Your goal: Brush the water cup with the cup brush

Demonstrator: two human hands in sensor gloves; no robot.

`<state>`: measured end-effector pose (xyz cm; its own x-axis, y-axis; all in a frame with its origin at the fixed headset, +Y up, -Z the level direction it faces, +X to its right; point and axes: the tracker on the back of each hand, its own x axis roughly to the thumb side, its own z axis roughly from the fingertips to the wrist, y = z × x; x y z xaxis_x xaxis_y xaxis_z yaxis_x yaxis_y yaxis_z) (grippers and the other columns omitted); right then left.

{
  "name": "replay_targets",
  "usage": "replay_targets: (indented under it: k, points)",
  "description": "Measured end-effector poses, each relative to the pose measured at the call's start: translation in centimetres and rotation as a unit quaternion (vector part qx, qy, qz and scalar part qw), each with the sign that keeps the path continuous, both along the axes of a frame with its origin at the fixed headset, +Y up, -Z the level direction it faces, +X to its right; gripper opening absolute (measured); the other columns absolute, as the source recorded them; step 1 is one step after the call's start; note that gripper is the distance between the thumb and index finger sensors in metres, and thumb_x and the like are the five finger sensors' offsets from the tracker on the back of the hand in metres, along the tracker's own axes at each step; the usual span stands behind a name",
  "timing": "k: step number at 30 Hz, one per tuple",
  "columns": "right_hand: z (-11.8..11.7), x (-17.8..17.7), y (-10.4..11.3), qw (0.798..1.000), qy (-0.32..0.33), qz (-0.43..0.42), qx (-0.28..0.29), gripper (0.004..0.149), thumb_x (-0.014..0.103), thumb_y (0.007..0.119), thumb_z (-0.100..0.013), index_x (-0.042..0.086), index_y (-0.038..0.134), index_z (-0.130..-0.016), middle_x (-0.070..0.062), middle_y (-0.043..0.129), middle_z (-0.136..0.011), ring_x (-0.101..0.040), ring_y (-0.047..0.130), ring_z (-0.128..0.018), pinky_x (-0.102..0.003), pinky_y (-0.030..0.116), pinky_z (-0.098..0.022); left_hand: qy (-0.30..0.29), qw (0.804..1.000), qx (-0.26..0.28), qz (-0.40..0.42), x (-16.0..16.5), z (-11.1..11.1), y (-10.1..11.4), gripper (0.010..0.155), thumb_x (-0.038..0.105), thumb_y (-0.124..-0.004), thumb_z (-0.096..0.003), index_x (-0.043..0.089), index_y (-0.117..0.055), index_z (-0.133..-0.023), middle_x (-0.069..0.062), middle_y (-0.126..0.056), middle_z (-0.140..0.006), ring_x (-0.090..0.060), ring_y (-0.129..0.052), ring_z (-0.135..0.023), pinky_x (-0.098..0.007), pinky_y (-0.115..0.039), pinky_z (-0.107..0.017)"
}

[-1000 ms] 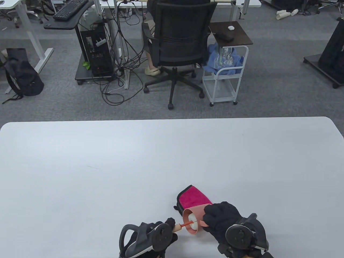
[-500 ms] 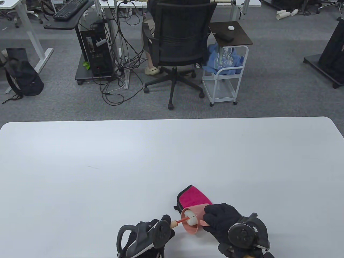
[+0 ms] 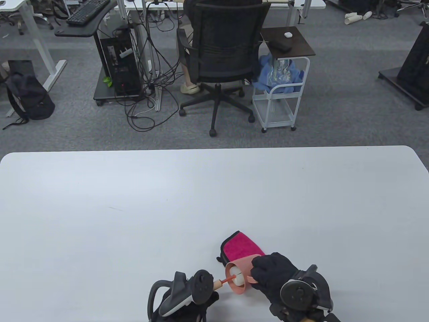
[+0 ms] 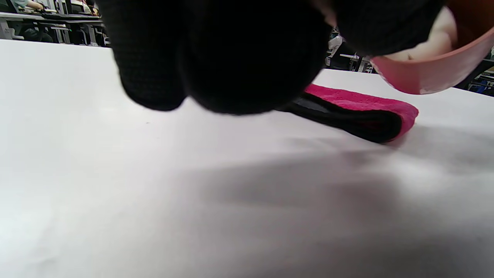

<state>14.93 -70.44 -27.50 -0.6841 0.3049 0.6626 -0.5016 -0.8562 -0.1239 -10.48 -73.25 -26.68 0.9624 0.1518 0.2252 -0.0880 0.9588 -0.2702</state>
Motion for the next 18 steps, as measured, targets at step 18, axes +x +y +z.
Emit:
replay_targets:
  k: [18]
  points:
    - [0.0, 2.2, 1.0, 0.995, -0.027, -0.098, 0.000, 0.030, 0.032, 0.093, -0.040, 0.019, 0.093, -0.067, -0.014, 0.085, -0.085, -0.039, 0.090, -0.073, -0.056, 0.070, -0.062, -0.030, 0.987, -0.016, 0.156, -1.1, 0.2, 0.5, 0.057, 0.053, -0.073, -0.0399, 0.026, -0.074, -0.090, 0.006, -0.096, -0.055, -0.014, -0.101, -0.020, -0.038, -0.092, -0.041]
